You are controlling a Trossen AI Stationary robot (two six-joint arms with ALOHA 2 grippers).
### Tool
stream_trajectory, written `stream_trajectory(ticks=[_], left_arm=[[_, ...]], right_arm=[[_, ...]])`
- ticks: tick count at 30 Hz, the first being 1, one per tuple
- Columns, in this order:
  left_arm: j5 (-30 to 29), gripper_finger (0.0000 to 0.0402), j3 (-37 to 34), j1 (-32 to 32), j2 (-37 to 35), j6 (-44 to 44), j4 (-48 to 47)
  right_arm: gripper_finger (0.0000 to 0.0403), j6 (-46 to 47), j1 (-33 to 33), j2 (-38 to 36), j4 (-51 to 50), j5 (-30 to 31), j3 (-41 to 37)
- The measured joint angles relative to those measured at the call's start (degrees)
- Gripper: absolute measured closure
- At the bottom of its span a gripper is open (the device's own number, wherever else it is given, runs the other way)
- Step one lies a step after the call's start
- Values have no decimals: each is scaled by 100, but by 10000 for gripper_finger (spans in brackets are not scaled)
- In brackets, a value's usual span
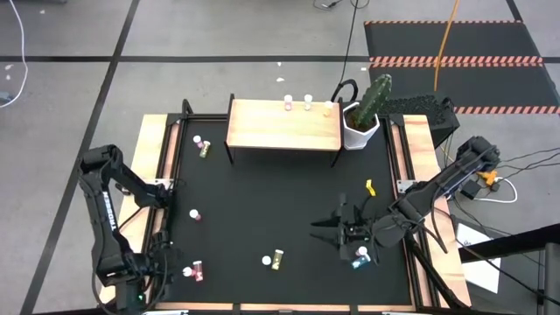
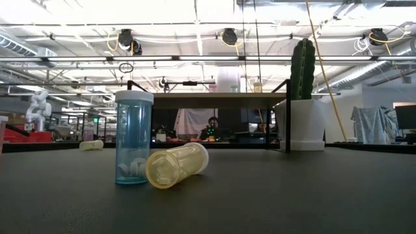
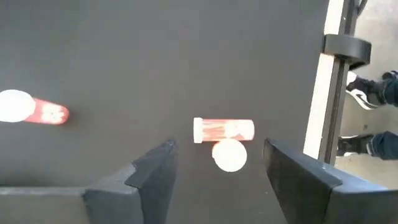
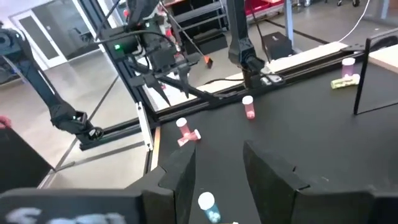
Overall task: Pick and place medicine bottles onto shelf by color
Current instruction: Put the bottom left red pill bottle on the shelf
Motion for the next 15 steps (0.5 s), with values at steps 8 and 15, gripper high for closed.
stream_trajectory(ticks=[8, 15], left_arm=[[223, 100, -913, -78, 0, 1083, 1631], [244, 90, -1452, -70, 0, 777, 1730]], right_arm=[[275, 68, -52, 124, 106, -5, -2], [275, 236, -118, 189, 279, 0, -2]])
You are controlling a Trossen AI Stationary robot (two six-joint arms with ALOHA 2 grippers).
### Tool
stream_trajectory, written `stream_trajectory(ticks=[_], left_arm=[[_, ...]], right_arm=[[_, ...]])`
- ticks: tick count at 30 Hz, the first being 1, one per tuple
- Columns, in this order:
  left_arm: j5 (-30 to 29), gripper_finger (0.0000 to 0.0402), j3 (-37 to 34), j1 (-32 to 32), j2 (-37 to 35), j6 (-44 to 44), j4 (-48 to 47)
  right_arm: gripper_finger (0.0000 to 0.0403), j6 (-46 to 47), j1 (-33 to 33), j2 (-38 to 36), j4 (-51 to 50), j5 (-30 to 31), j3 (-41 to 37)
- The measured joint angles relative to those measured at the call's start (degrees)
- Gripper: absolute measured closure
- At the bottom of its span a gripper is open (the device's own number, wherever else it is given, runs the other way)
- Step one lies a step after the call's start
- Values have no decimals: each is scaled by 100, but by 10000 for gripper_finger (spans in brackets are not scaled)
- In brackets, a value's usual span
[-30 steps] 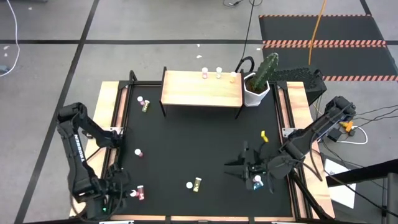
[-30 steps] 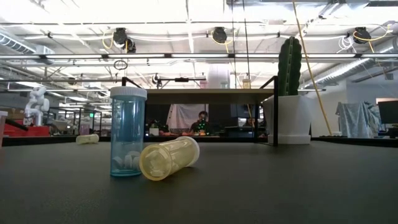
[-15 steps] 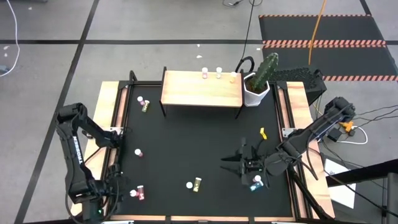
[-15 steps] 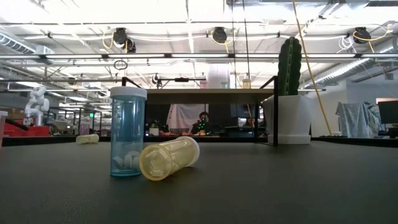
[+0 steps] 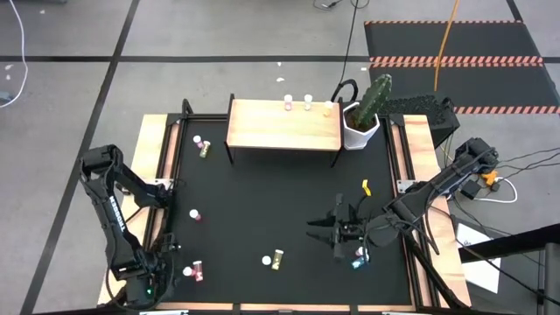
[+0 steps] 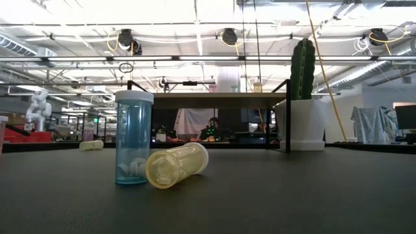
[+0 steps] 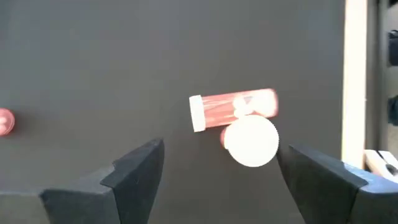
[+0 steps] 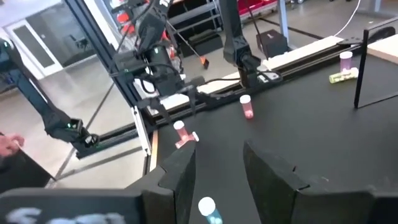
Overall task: Pick and place medicine bottles onto shelf by color
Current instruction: Put the bottom left red pill bottle on the shelf
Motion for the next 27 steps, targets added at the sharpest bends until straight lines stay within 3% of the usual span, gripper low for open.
stream_trajectory(ticks=[6, 9, 21, 27], left_arm=[[67, 110, -442, 0, 0, 827, 1387], [99, 130, -724, 3, 0, 839, 1903], [19, 234, -865, 44, 0, 617, 1913], [17, 275, -864, 133, 0, 508, 1997]], right_arm=[[275, 20, -112, -1, 182, 2, 2], [275, 7, -192, -3, 245, -7, 2], [275, -28, -347, -1, 247, -46, 2], [275, -41, -456, -1, 246, -348, 2]])
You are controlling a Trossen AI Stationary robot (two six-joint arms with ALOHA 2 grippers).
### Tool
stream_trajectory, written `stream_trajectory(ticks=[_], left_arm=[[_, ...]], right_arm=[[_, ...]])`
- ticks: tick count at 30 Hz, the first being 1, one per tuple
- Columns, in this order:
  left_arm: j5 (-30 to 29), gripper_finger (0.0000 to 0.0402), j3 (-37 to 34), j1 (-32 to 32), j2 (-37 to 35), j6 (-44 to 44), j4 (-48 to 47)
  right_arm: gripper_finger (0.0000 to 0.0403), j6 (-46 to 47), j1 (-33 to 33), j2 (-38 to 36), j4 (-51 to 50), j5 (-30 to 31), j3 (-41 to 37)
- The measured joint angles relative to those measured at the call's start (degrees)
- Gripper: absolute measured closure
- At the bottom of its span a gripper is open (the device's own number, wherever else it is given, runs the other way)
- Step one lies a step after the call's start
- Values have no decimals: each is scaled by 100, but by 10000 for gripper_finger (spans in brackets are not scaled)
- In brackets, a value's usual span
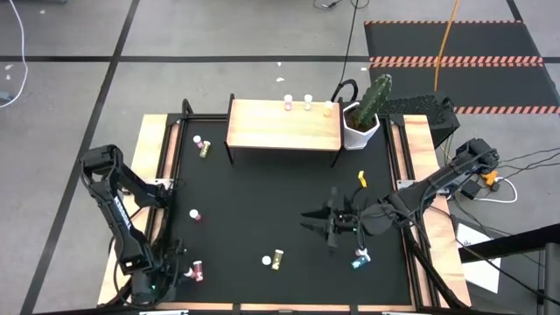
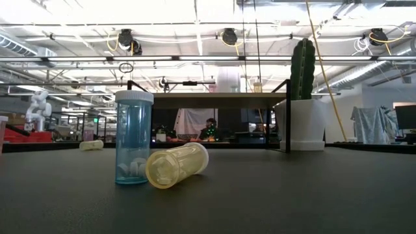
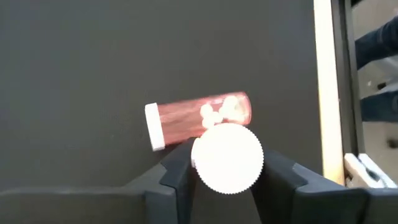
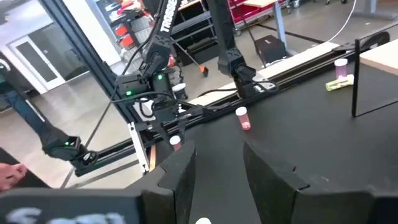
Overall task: Pick and place medicine bottles onto shelf by color
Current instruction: Put the bottom left red pill bottle on the shelf
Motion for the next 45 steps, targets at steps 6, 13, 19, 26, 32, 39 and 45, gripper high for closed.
stream_trajectory(ticks=[6, 13, 19, 26, 32, 39, 45], left_arm=[[-1, 297, 3, 293, 0, -69, 326], [95, 290, 5, 752, -176, 112, 666], [98, 294, 238, 1278, -606, 849, 483], [102, 293, 850, 2327, -734, 2474, 178], [14, 293, 1211, 3605, -732, 4007, 210], [-6, 293, 1237, 5177, -462, 4903, 352], [455, 293, 1234, 5988, 317, 5353, 1164]], right_arm=[[275, -90, -48, 0, 0, -155, 0], [275, -90, -147, 0, -149, -444, 0], [275, -107, -252, 0, -258, -715, 0], [275, -247, -465, 41, -455, -904, 0], [273, -303, -753, 529, -150, -1398, 0], [264, -80, -842, 940, -230, -1450, -2], [264, -83, -837, 836, -985, -1185, -2]])
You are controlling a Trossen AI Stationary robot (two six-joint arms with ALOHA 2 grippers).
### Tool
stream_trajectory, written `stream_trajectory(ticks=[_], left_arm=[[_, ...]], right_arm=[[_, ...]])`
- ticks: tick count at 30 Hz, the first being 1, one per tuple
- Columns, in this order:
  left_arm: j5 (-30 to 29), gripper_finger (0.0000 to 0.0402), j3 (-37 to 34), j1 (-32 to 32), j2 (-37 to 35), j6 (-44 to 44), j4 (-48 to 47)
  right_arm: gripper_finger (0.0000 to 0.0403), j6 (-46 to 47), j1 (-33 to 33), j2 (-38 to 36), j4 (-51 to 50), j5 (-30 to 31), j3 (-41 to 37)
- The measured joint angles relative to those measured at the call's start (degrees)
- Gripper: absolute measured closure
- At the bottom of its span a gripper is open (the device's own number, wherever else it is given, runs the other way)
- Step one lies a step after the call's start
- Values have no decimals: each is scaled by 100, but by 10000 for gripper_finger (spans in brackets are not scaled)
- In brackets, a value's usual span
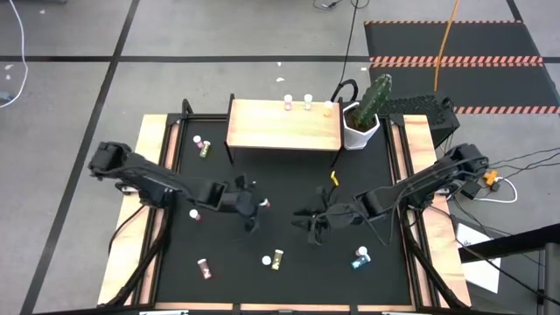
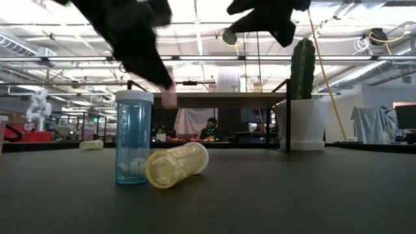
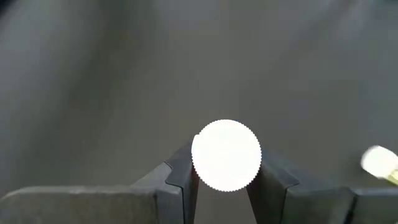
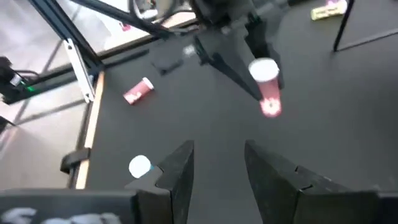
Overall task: Pick and place medicine bottles onto shelf by color
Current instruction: Put the bottom left red pill bottle on the shelf
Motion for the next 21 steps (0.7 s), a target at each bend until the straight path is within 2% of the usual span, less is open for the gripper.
stream_trajectory(ticks=[5, 11, 17, 21], left_arm=[[389, 293, 0, 193, 696, 33, 564], [725, 293, -1, 187, 1267, -7, 765], [798, 293, 0, 176, 1341, -51, 841], [808, 286, 0, 176, 1327, -29, 850]], right_arm=[[264, -45, 0, -127, -672, 1, 1], [264, -198, 0, -137, -1025, 1, -11], [264, -301, -190, -135, -589, -31, -316], [264, -148, -406, -117, 219, -465, -640]])
